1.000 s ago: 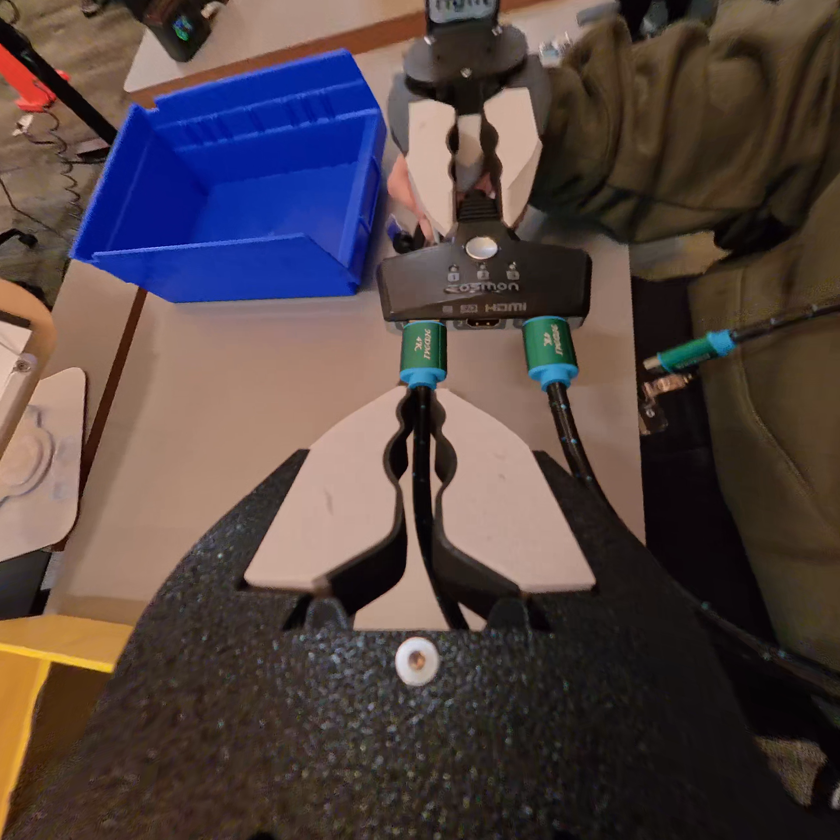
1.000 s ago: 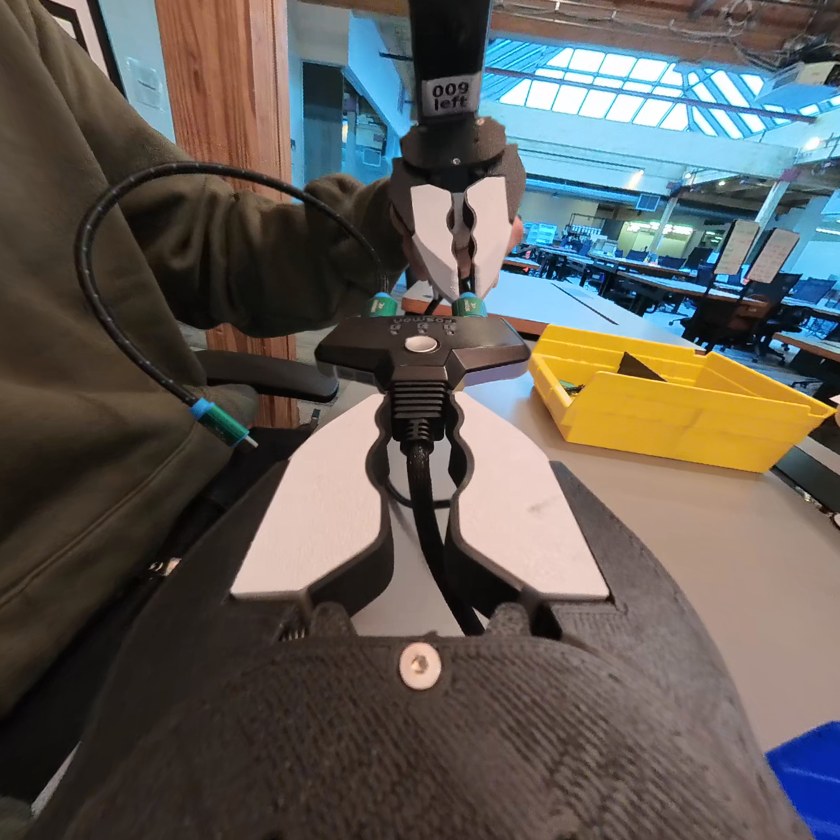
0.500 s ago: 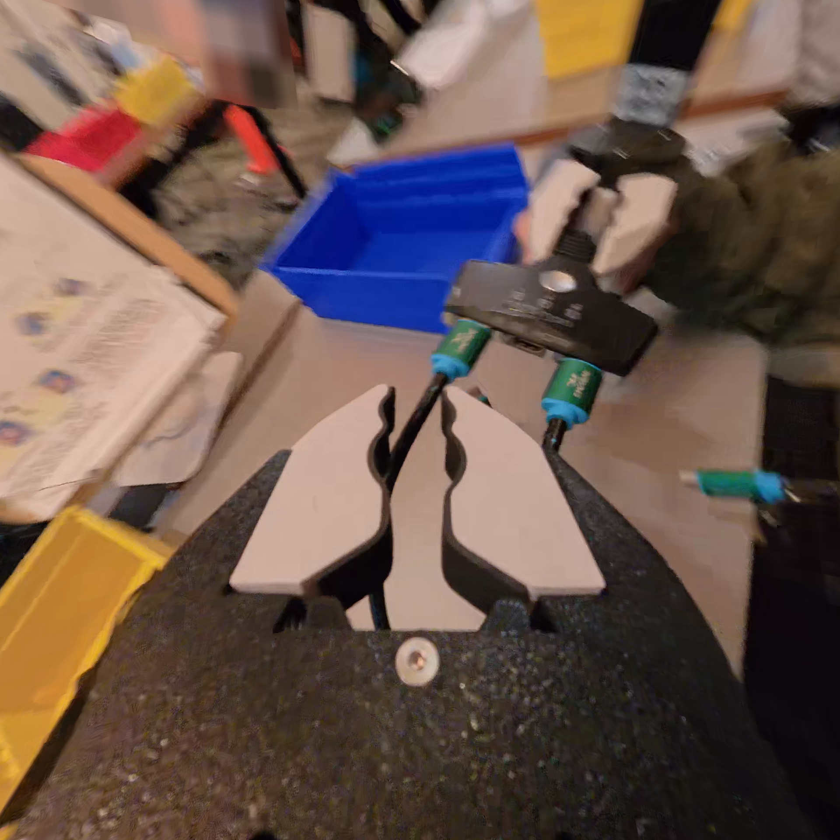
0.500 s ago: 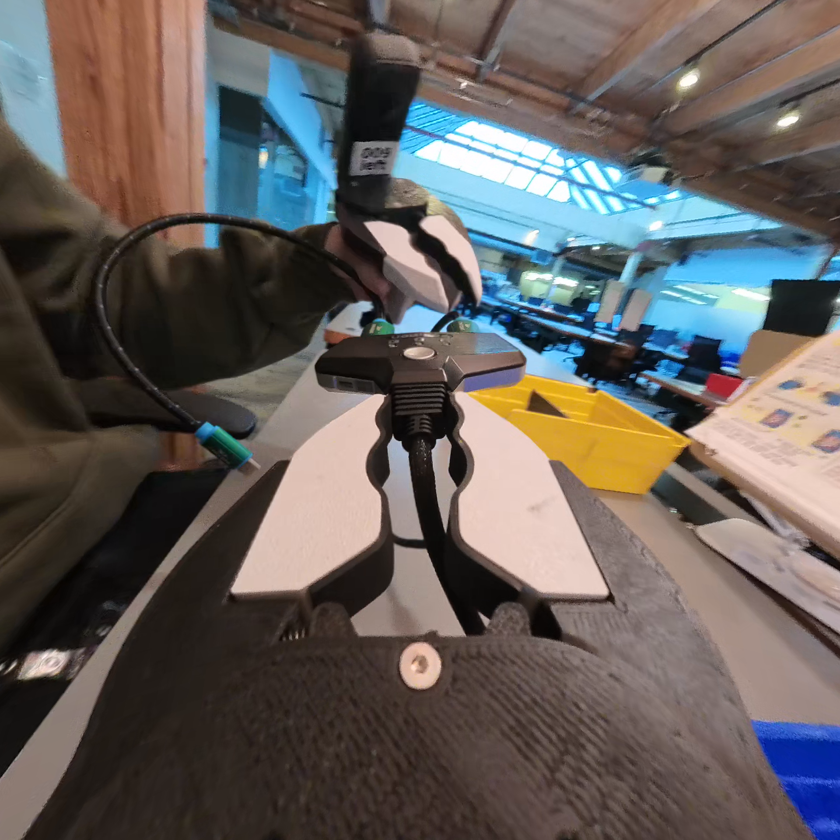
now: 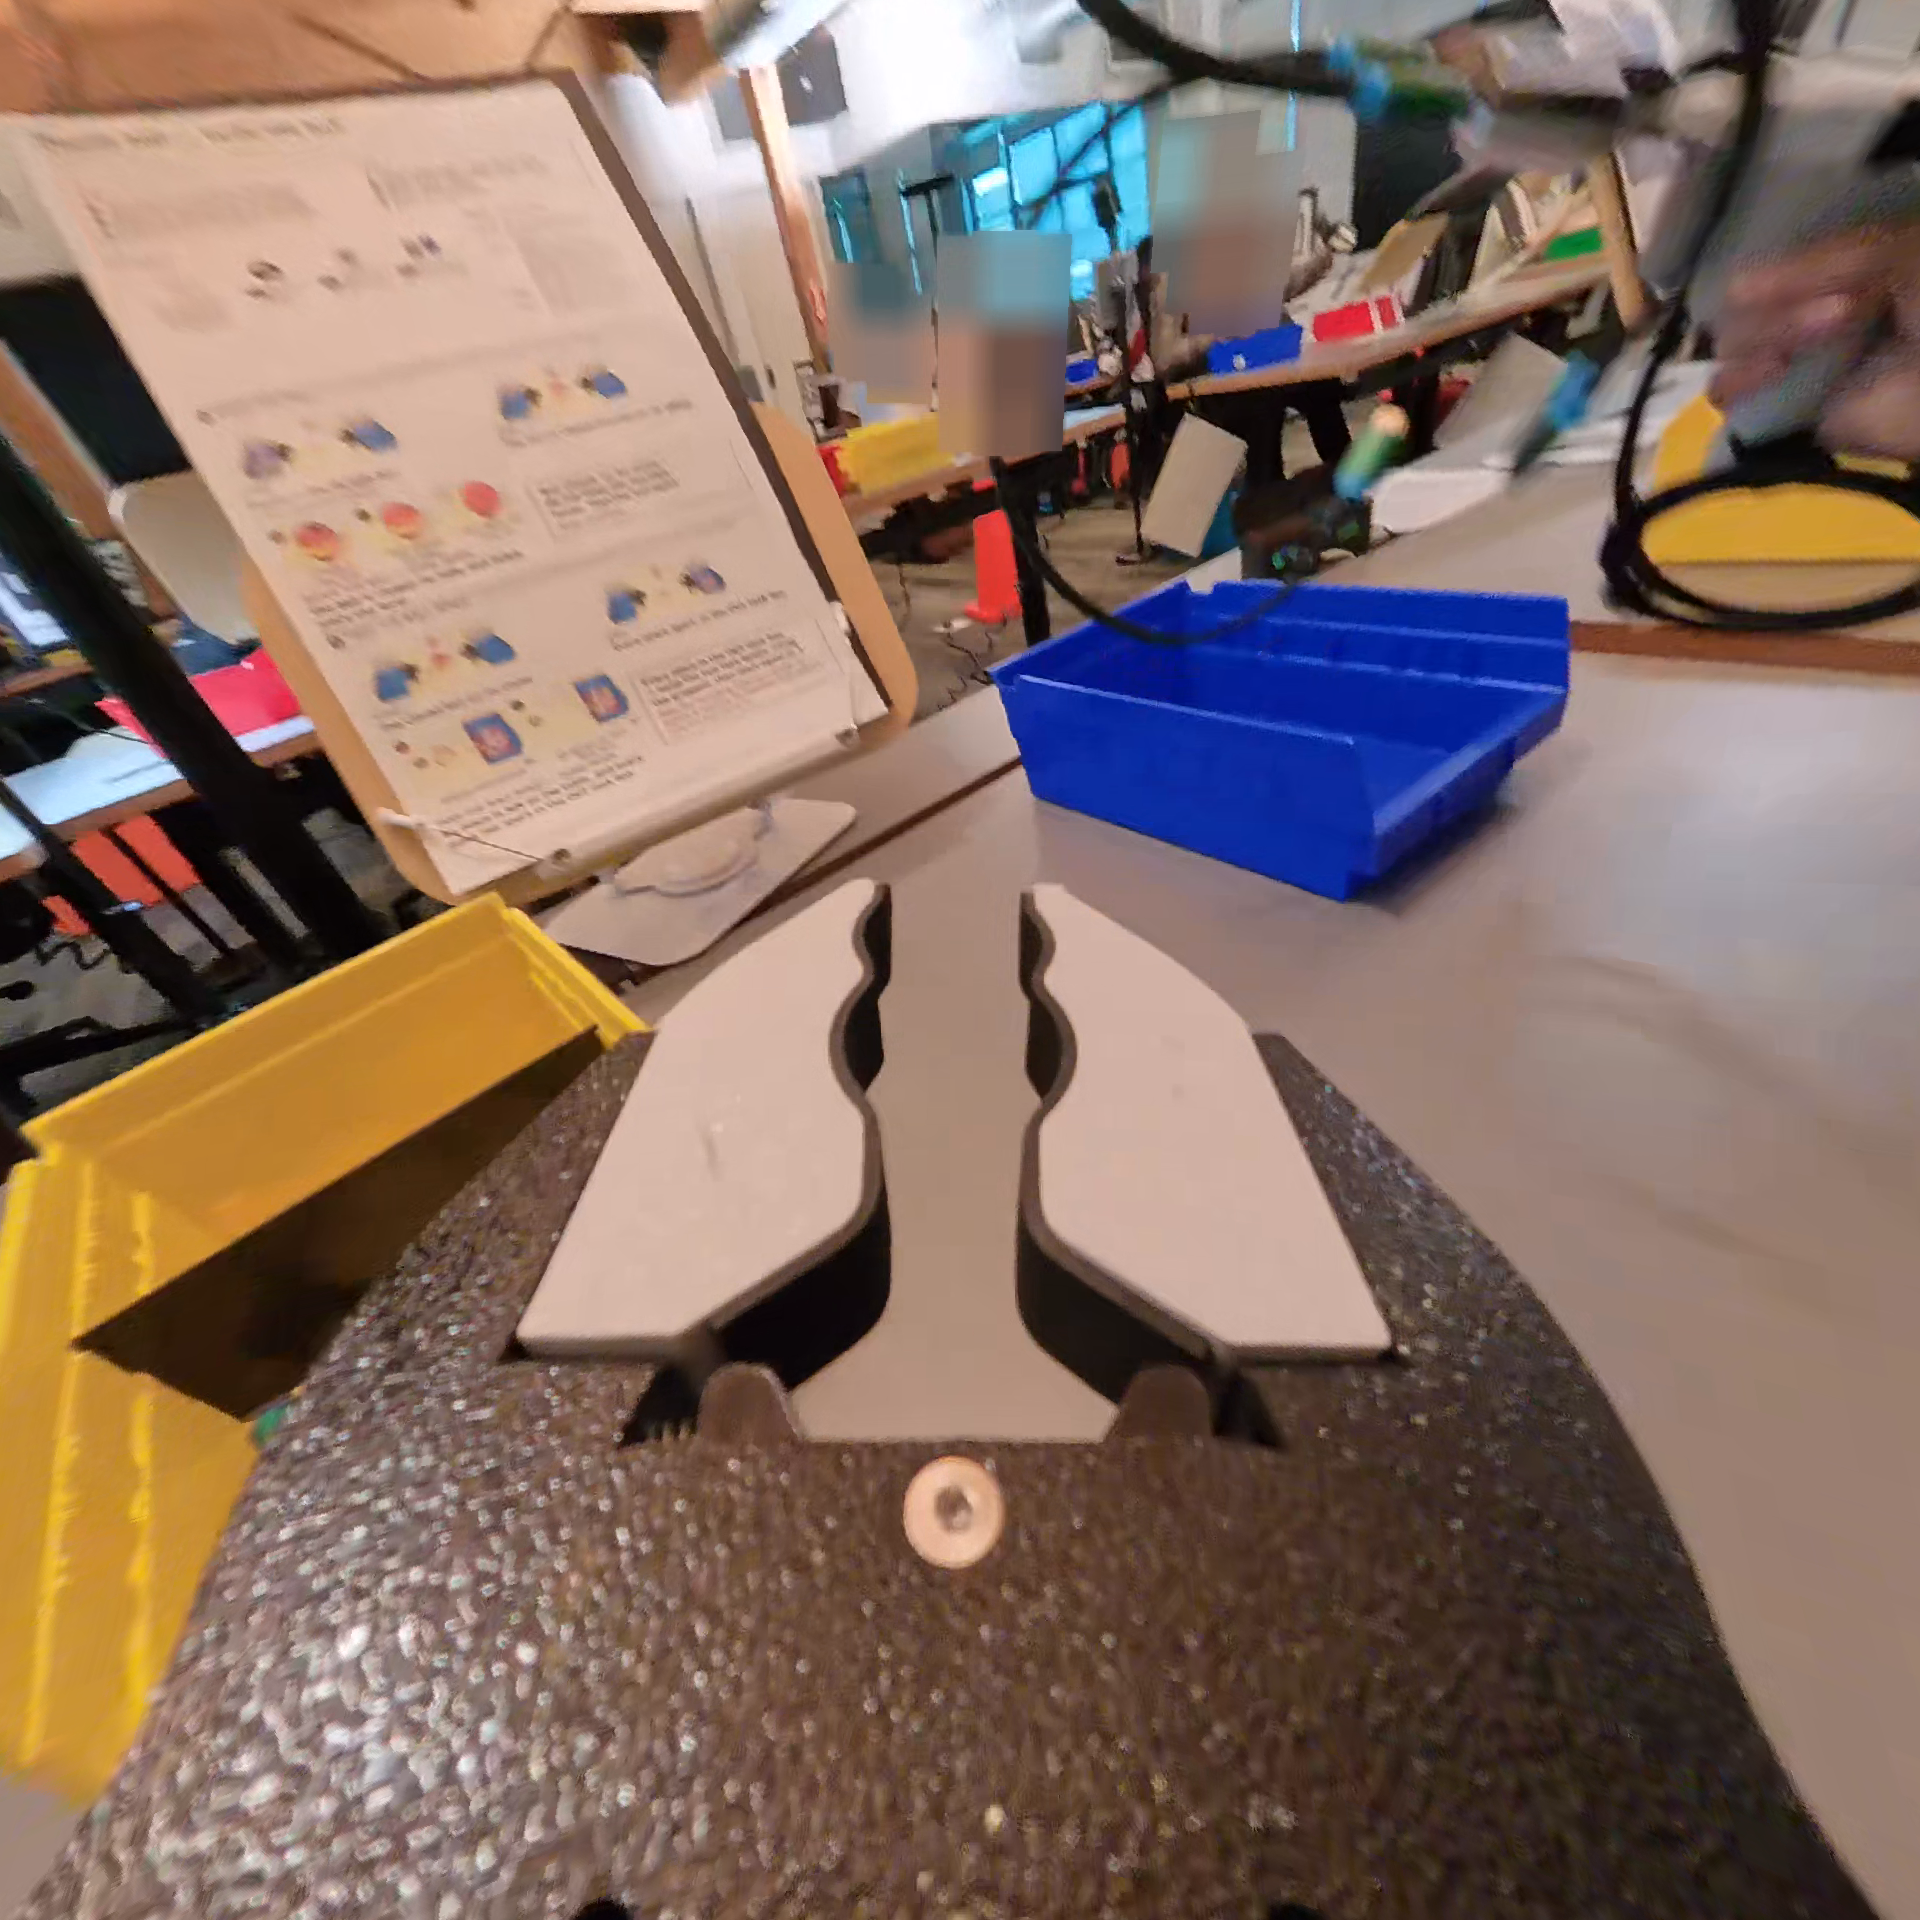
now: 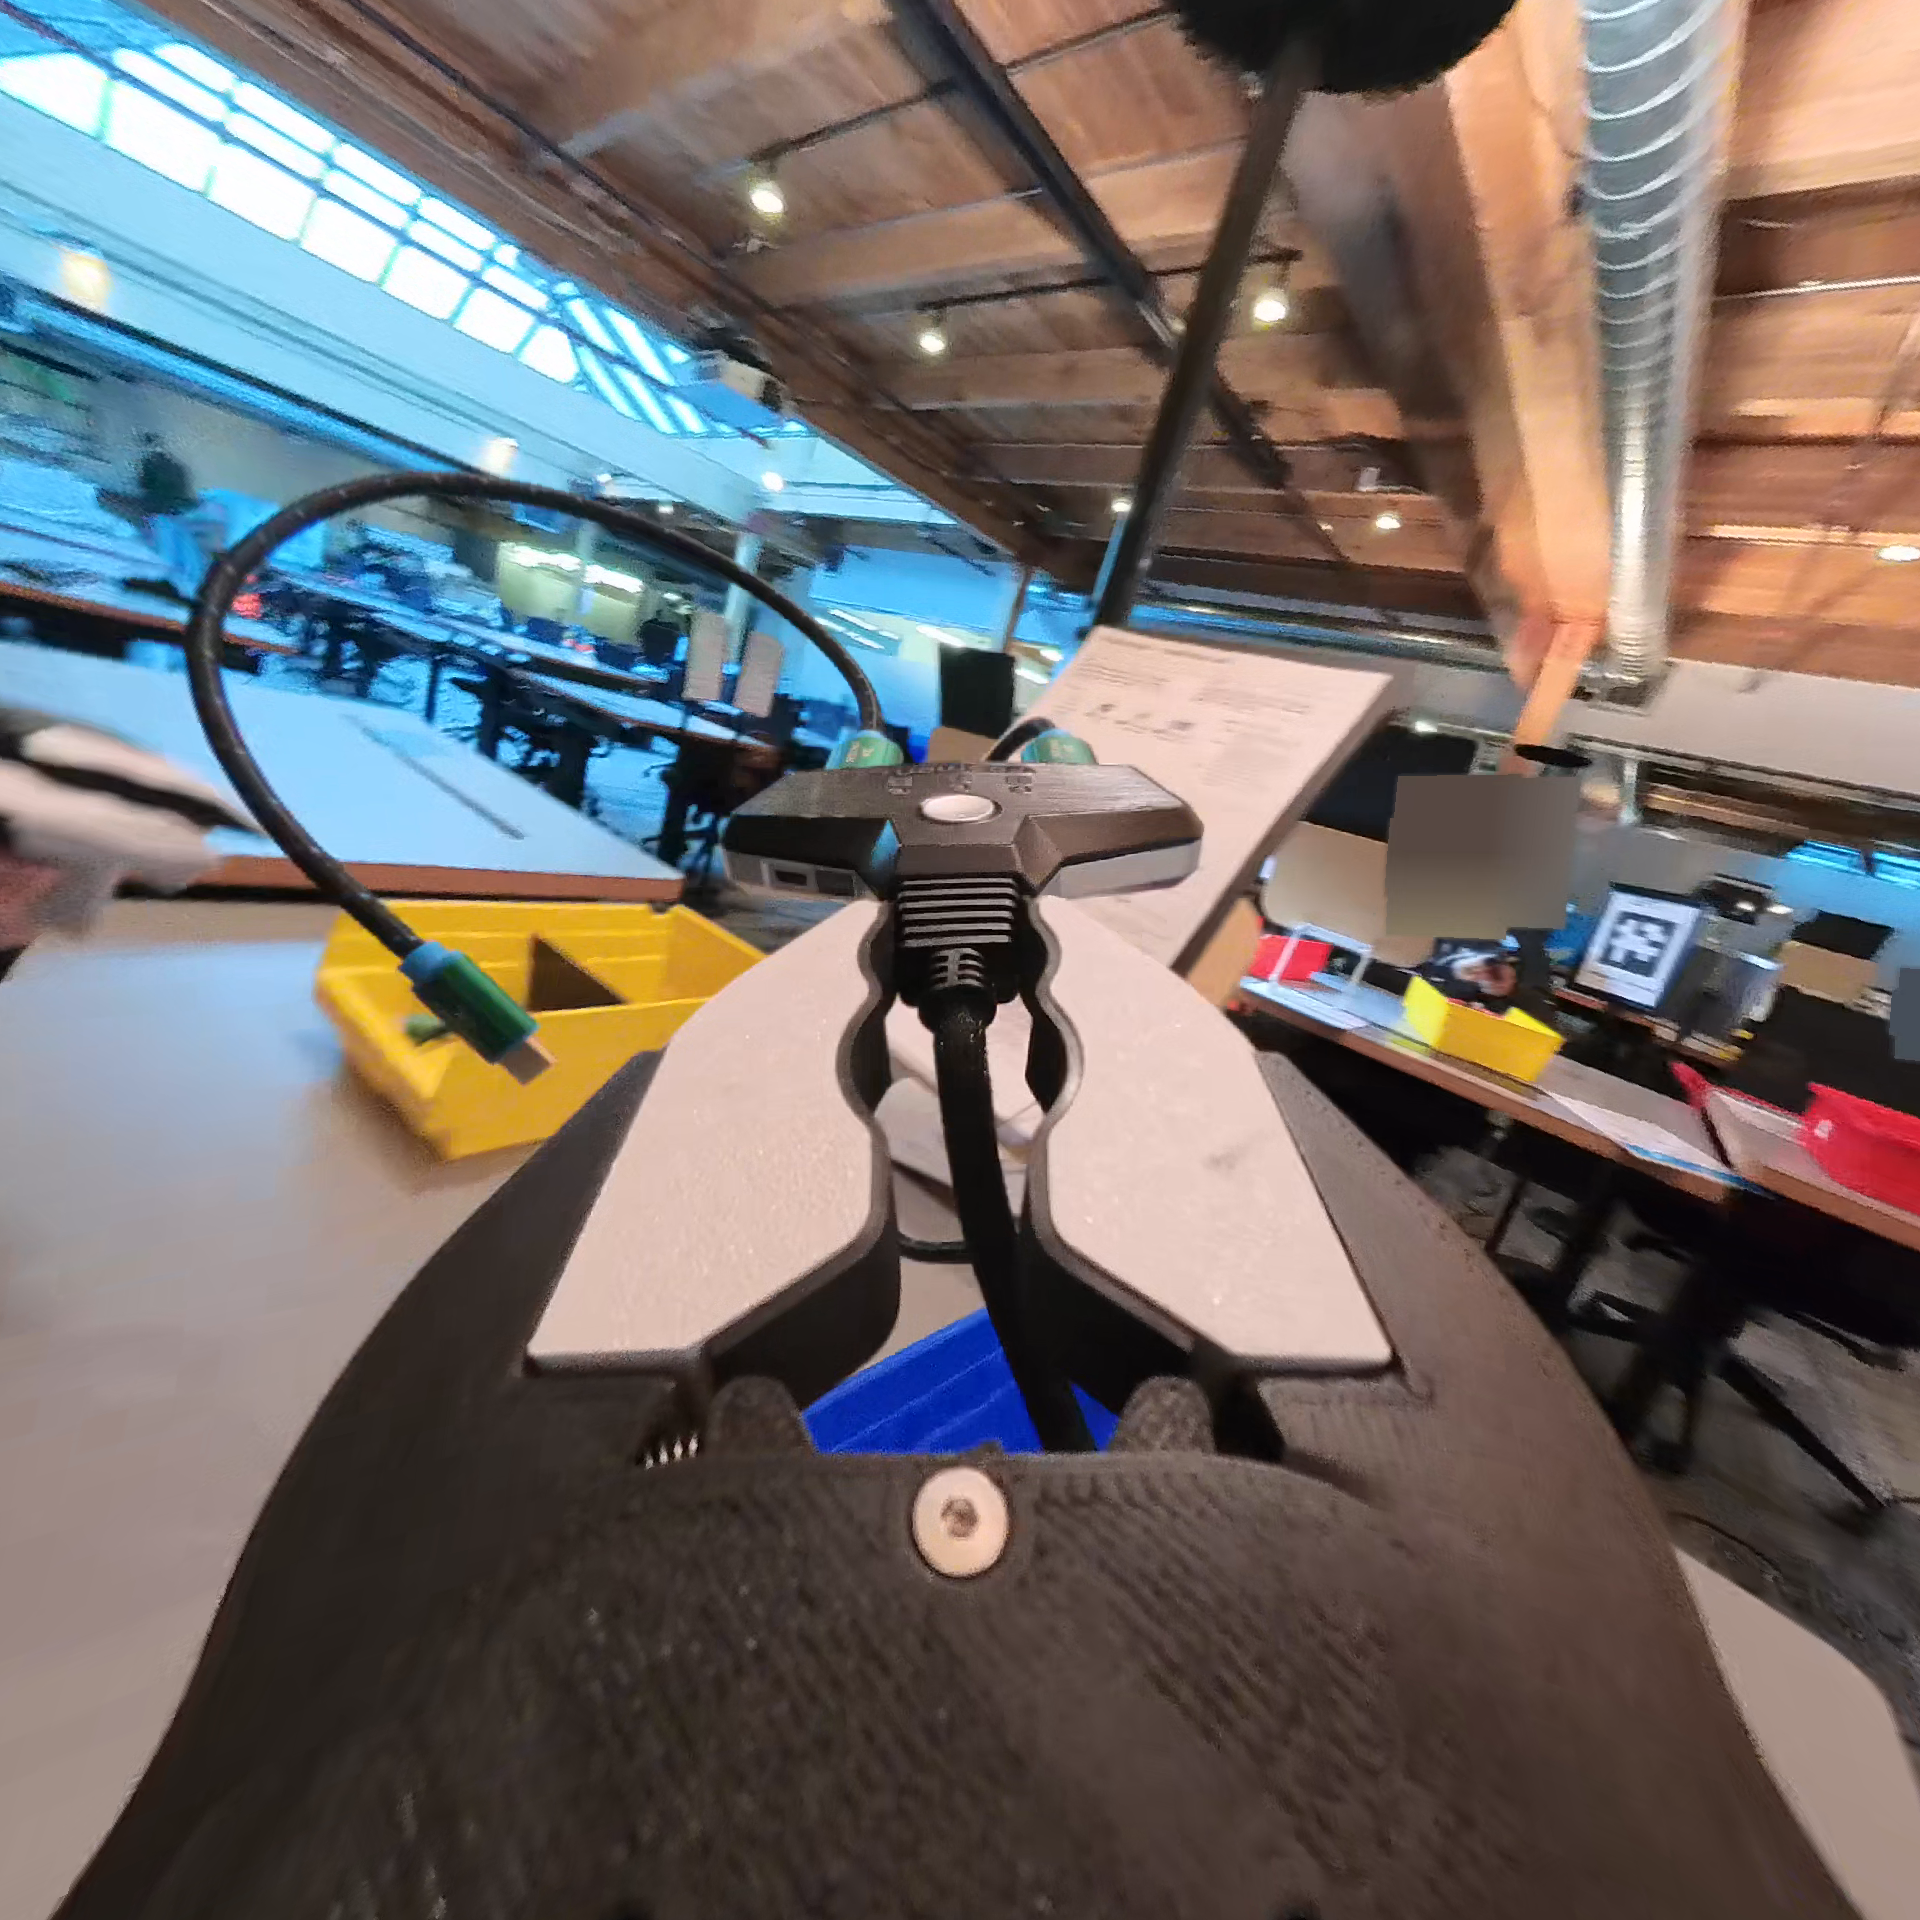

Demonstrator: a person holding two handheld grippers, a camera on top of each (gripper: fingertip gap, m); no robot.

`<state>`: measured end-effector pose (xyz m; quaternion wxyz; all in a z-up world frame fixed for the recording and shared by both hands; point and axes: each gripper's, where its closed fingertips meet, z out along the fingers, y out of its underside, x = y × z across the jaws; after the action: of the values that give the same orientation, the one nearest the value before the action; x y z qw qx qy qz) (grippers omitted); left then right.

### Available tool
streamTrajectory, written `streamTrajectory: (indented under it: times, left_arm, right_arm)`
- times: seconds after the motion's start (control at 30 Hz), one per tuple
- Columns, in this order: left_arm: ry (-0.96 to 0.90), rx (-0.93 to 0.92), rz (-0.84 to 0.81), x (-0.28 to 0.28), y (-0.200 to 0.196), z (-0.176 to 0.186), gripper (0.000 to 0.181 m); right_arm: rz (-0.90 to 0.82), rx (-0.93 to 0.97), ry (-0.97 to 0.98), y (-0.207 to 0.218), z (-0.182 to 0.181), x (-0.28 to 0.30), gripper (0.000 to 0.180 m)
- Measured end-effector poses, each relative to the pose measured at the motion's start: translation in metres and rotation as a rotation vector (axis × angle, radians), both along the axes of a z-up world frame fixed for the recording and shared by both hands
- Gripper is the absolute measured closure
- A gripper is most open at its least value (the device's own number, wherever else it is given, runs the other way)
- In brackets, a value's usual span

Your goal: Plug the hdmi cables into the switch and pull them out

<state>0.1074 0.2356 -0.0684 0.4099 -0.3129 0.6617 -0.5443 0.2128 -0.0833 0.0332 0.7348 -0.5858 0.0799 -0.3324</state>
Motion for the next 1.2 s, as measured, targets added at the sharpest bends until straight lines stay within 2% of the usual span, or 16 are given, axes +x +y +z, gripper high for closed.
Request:
streamTrajectory:
  times: [0.07,0.17,0.27,0.37,0.53,0.8,1.0,1.1,1.2]
  left_arm:
    - [0.019,-0.002,-0.03,0.005,-0.008,-0.007,0.158]
    - [0.03,-0.048,-0.088,0.015,-0.025,-0.011,0.158]
    - [0.051,-0.084,-0.15,0.023,-0.044,-0.018,0.158]
    - [0.069,-0.064,-0.209,0.025,-0.061,-0.03,0.158]
    - [0.108,0.045,-0.274,0.026,-0.076,-0.051,0.158]
    - [0.139,0.037,-0.314,0.027,-0.086,-0.064,0.159]
    - [0.163,0.059,-0.313,0.026,-0.086,-0.074,0.159]
    - [0.178,0.048,-0.311,0.027,-0.085,-0.077,0.159]
    - [0.184,0.037,-0.319,0.027,-0.088,-0.078,0.159]
  right_arm:
    - [-0.002,0.056,-0.026,-0.005,0.014,0.023,0.157]
    - [0.145,0.242,-0.036,-0.006,0.022,0.052,0.158]
    - [0.285,0.478,-0.02,-0.017,0.015,0.079,0.157]
    - [0.265,0.594,0.019,-0.035,-0.007,0.108,0.158]
    - [0.133,0.625,0.034,-0.063,-0.028,0.132,0.158]
    - [-0.116,0.435,0.107,-0.078,-0.06,0.148,0.158]
    - [-0.317,0.212,0.38,-0.08,-0.114,0.17,0.157]
    - [-0.431,0.116,0.451,-0.08,-0.125,0.172,0.157]
    - [-0.525,-0.058,0.546,-0.075,-0.145,0.172,0.157]
